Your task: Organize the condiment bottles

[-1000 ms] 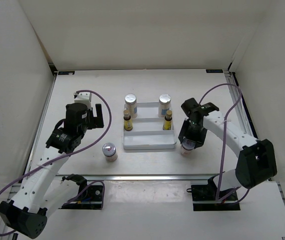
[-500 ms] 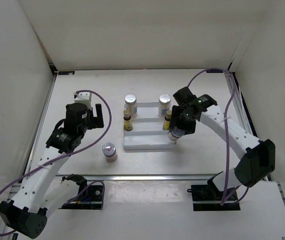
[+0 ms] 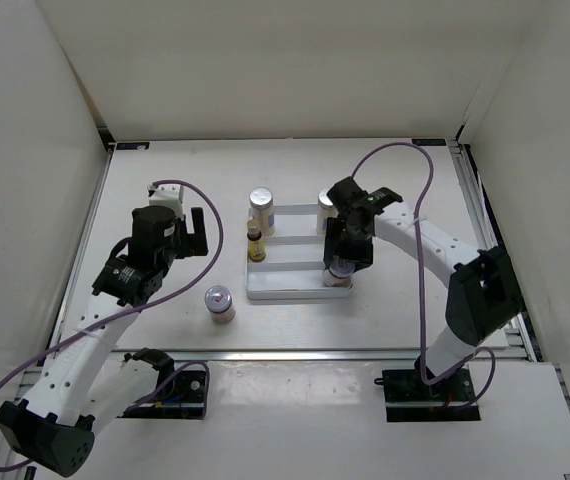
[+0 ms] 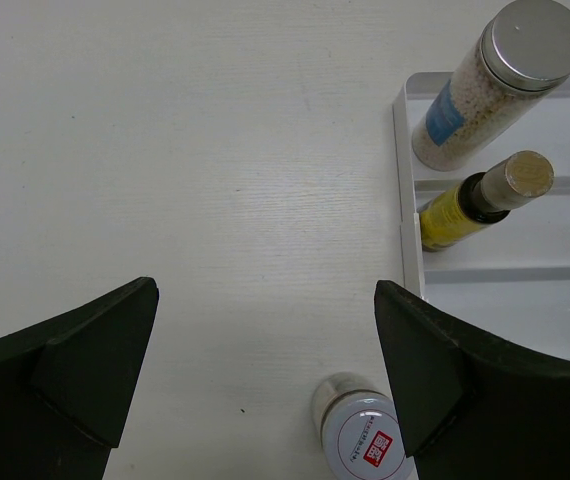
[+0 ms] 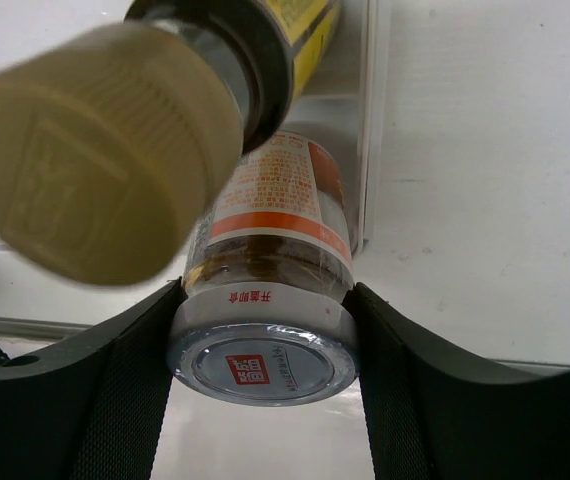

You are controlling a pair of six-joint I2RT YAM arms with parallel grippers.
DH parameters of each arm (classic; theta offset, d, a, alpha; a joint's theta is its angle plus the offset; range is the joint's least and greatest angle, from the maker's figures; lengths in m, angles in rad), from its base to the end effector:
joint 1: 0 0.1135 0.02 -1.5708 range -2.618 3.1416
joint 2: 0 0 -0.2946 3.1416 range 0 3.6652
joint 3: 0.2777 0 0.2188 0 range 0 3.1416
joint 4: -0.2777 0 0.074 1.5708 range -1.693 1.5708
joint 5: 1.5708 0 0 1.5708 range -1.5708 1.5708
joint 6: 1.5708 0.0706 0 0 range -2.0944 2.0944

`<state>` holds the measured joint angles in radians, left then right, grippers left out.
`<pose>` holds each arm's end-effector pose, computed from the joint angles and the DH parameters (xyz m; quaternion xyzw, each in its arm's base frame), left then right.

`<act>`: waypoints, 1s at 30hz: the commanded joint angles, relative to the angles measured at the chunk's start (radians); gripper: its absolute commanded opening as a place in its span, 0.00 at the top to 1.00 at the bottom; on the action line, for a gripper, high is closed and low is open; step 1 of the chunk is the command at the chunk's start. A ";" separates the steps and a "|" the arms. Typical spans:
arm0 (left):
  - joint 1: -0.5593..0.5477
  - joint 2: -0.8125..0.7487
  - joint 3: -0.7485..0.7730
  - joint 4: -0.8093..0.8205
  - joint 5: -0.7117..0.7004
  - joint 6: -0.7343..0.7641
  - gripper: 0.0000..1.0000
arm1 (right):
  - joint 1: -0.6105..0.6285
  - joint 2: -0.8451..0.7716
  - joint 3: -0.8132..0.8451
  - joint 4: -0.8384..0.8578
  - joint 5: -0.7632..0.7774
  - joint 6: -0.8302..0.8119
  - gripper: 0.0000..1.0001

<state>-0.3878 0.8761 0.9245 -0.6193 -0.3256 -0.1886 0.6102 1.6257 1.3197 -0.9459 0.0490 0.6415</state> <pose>0.1541 -0.0386 0.3338 0.0088 0.8694 0.0019 0.4940 0.2480 0.1692 0.2642 0.0193 0.9868 0.0734 0.1428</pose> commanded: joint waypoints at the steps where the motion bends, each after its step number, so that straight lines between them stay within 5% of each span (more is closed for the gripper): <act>1: 0.004 -0.006 -0.001 0.018 -0.016 0.000 0.00 | 0.002 0.020 0.042 0.033 -0.037 -0.016 1.00; 5: 0.004 -0.006 -0.001 0.018 -0.016 0.000 0.00 | 0.002 0.059 0.052 0.021 -0.037 -0.025 1.00; 9: 0.004 -0.006 -0.001 0.018 -0.016 0.000 0.00 | 0.002 0.069 0.071 0.001 -0.037 -0.025 0.89; 12: 0.004 -0.006 -0.001 0.018 -0.016 0.000 0.00 | 0.002 0.069 0.072 -0.008 -0.037 -0.037 0.63; 13: 0.004 -0.006 -0.001 0.018 -0.016 0.000 0.00 | 0.002 0.069 0.081 -0.008 -0.037 -0.037 0.43; 14: 0.004 -0.006 -0.001 0.018 -0.016 0.000 0.00 | 0.002 0.059 0.081 -0.008 -0.037 -0.037 0.34; 19: 0.004 -0.006 -0.010 0.018 0.020 0.000 0.00 | 0.002 0.025 0.111 -0.050 -0.017 -0.037 0.06; 30: 0.004 0.078 -0.010 -0.031 0.082 -0.121 0.00 | 0.022 -0.116 0.171 -0.125 0.037 -0.046 0.00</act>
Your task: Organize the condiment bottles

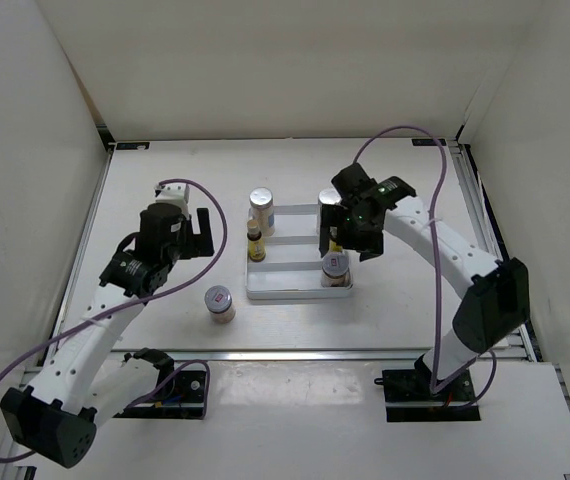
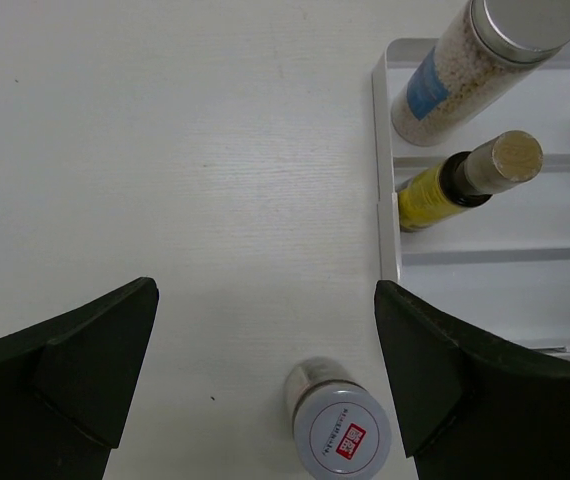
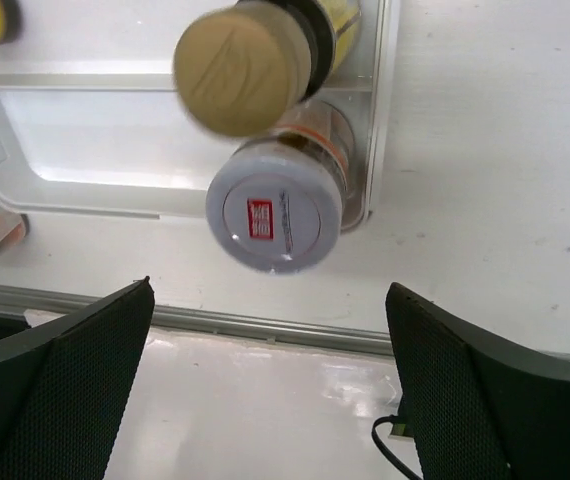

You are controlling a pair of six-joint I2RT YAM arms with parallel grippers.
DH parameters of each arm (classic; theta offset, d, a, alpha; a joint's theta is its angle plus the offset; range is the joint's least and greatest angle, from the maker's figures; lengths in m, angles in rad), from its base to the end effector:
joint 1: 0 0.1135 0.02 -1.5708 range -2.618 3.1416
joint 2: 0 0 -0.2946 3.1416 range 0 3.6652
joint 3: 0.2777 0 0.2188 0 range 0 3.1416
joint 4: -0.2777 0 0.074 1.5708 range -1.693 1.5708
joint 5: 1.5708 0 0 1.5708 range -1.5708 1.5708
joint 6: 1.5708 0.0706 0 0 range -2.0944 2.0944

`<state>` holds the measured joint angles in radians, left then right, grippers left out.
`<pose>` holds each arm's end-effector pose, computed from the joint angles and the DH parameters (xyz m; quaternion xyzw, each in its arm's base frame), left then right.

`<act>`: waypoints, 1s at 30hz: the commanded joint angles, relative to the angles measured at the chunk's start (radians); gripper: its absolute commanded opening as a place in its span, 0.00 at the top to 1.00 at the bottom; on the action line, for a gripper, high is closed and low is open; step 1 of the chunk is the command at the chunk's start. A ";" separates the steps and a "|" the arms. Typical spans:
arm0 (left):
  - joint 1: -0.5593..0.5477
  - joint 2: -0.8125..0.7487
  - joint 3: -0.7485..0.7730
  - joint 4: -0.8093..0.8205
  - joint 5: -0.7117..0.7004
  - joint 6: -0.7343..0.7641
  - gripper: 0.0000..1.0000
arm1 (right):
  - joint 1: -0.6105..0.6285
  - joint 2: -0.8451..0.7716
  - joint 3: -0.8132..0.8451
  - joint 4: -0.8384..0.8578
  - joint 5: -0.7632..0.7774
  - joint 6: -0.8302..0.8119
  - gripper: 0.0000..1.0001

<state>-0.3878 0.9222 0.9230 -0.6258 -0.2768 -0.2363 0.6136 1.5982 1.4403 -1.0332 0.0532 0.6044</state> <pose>0.1624 -0.0455 0.3254 0.0041 0.8840 -0.0216 0.4670 0.2465 0.1690 0.2999 0.0005 0.9817 0.0865 0.1697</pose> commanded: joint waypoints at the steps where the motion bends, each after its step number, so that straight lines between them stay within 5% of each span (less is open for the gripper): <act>1: 0.004 0.047 -0.009 -0.041 0.051 -0.083 0.00 | 0.018 -0.101 0.051 -0.037 0.033 -0.009 0.00; 19: -0.054 0.286 -0.035 -0.120 0.287 -0.172 0.00 | 0.083 -0.225 -0.010 -0.008 0.105 -0.009 0.00; 30: -0.102 0.254 -0.027 -0.164 0.323 -0.225 0.00 | 0.083 -0.216 -0.020 -0.008 0.105 -0.018 0.00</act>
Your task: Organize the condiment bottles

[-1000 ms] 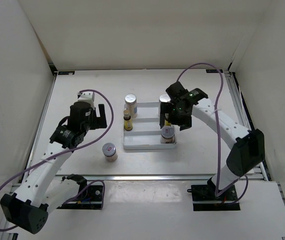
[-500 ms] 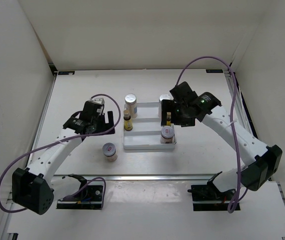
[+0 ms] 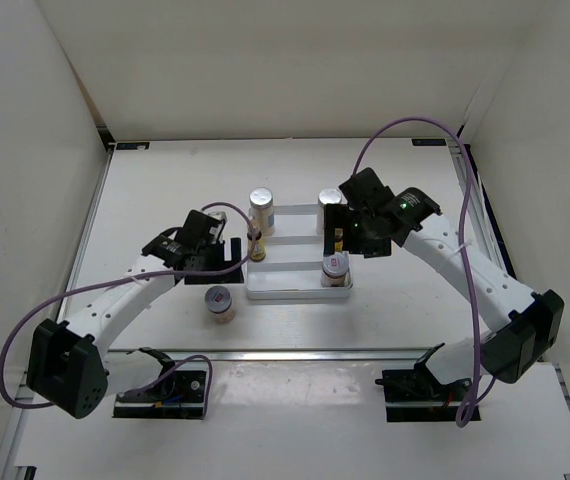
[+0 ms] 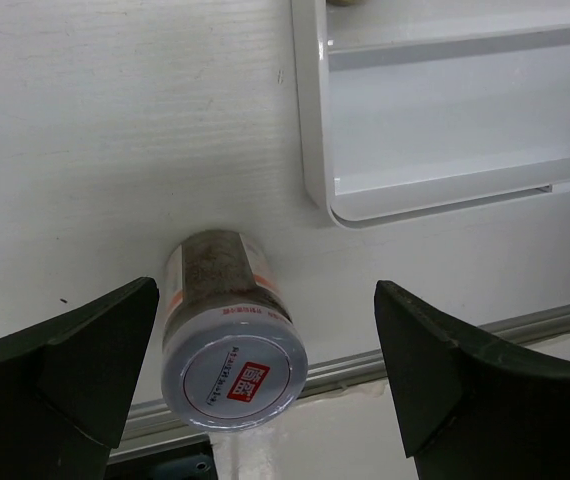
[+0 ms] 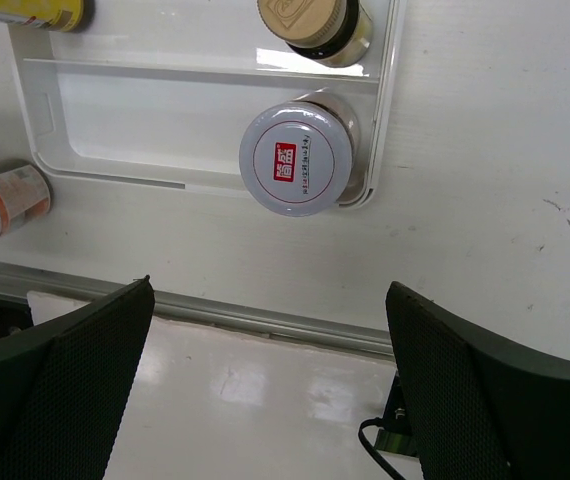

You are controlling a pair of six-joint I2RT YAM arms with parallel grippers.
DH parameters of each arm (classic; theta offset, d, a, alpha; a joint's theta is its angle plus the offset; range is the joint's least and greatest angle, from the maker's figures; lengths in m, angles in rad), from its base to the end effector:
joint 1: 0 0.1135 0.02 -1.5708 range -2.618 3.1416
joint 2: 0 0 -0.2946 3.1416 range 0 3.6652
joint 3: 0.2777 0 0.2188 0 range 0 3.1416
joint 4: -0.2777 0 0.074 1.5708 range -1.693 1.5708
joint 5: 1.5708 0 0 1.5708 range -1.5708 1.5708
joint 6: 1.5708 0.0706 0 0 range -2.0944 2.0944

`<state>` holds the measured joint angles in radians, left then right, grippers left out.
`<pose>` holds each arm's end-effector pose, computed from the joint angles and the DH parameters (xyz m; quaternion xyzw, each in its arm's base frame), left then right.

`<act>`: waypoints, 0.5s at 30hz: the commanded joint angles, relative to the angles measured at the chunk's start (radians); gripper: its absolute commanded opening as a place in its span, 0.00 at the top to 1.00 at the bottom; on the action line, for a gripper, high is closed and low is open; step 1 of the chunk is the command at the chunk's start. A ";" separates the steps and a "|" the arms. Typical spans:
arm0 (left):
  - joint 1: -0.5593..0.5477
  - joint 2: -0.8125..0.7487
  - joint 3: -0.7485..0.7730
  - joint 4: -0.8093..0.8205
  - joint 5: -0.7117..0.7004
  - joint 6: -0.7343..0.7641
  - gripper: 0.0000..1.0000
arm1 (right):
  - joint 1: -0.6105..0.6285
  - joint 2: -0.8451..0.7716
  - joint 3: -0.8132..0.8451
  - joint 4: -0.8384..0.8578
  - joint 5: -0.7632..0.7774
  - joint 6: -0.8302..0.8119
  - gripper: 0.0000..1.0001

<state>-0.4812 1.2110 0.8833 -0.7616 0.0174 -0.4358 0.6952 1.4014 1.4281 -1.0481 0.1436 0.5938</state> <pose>0.1783 -0.0945 0.2502 0.0241 0.9708 -0.1131 0.2101 0.2017 0.1551 0.3468 -0.0292 0.9598 0.1074 0.2578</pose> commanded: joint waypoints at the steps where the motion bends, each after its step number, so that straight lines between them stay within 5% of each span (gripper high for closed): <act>1: -0.008 -0.034 0.022 -0.044 0.029 -0.026 0.00 | 0.001 -0.019 -0.008 0.007 0.014 -0.008 0.00; 15: -0.008 0.027 0.105 -0.242 0.073 -0.075 0.00 | 0.001 -0.010 0.002 0.007 0.014 -0.008 0.00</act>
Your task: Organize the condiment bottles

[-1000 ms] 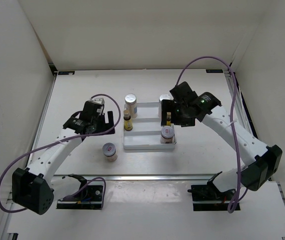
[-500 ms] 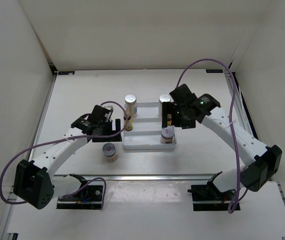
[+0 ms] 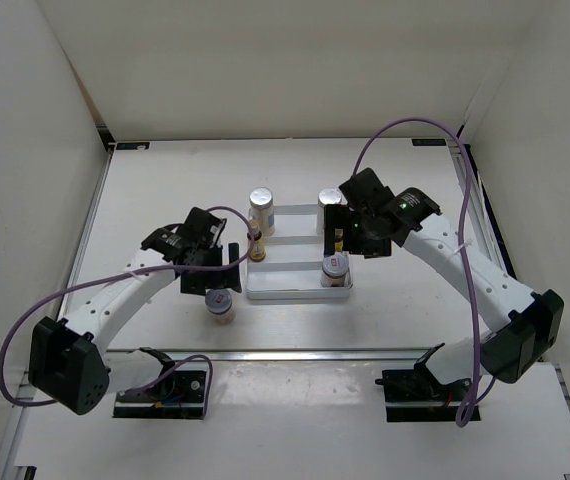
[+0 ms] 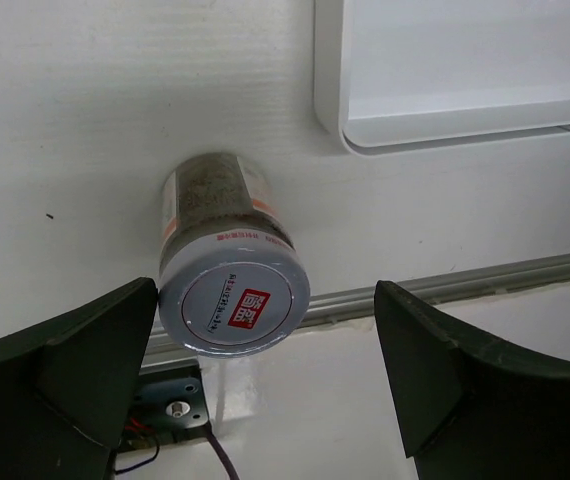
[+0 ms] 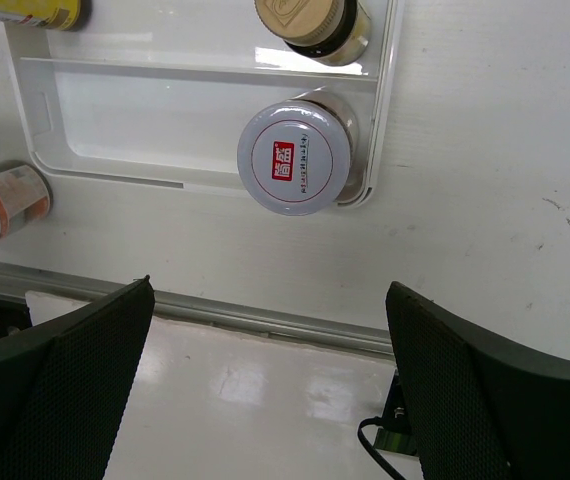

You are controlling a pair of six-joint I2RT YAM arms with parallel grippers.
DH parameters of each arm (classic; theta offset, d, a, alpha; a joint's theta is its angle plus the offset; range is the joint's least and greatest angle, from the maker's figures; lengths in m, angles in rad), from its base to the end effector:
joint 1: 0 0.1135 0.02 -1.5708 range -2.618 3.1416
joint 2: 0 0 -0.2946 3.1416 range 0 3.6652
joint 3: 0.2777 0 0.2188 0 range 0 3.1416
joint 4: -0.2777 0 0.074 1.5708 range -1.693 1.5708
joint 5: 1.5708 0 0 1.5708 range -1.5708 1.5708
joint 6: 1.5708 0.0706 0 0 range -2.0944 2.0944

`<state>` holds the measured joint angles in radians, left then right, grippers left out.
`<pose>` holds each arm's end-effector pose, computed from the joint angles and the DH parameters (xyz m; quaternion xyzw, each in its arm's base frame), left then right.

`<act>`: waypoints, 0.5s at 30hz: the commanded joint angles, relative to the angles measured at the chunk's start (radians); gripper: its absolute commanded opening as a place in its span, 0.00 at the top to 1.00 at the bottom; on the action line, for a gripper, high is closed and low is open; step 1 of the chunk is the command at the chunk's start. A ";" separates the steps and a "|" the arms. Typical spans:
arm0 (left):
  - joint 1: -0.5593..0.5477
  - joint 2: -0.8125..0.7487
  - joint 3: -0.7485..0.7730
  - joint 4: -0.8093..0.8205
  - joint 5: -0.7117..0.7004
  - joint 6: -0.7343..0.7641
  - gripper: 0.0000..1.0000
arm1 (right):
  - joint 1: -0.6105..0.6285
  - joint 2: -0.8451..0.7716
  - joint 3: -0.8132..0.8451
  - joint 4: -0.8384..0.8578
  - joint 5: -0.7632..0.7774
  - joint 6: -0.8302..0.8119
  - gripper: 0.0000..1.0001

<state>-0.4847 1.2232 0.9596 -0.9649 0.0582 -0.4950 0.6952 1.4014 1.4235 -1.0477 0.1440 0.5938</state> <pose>0.1635 -0.0907 0.2575 -0.0001 0.9850 -0.1054 0.1367 0.2015 0.1549 0.3455 -0.0293 0.9603 0.1060 0.2563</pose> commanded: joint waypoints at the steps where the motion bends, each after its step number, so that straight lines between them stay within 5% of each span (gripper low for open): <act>1: -0.005 0.015 0.028 -0.038 0.041 -0.016 0.00 | 0.001 -0.010 0.006 0.006 0.014 -0.008 0.00; 11: 0.031 0.125 0.059 -0.092 0.083 0.058 0.10 | -0.008 -0.019 0.063 -0.031 0.054 -0.017 0.00; 15: 0.031 0.147 0.068 -0.092 0.083 0.067 0.26 | -0.008 -0.019 0.072 -0.031 0.054 -0.017 0.00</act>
<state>-0.4568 1.3720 0.9924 -1.0500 0.1131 -0.4541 0.6922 1.4014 1.4517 -1.0599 0.1741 0.5907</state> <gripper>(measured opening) 0.784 0.998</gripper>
